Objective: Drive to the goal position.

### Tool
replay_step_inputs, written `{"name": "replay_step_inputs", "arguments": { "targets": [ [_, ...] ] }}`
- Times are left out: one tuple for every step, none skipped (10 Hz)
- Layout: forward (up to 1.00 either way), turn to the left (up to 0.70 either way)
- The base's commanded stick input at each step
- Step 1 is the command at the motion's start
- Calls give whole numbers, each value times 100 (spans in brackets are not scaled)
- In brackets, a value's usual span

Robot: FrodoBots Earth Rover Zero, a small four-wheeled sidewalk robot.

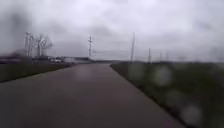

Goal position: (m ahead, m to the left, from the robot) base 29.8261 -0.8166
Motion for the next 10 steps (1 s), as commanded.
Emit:
{"name": "replay_step_inputs", "arguments": {
  "targets": [
    [70, 0],
    [70, 0],
    [70, 0],
    [70, 0],
    [70, 5],
    [70, 22],
    [70, 35],
    [70, 35],
    [70, 35],
    [70, 35]
  ]
}}
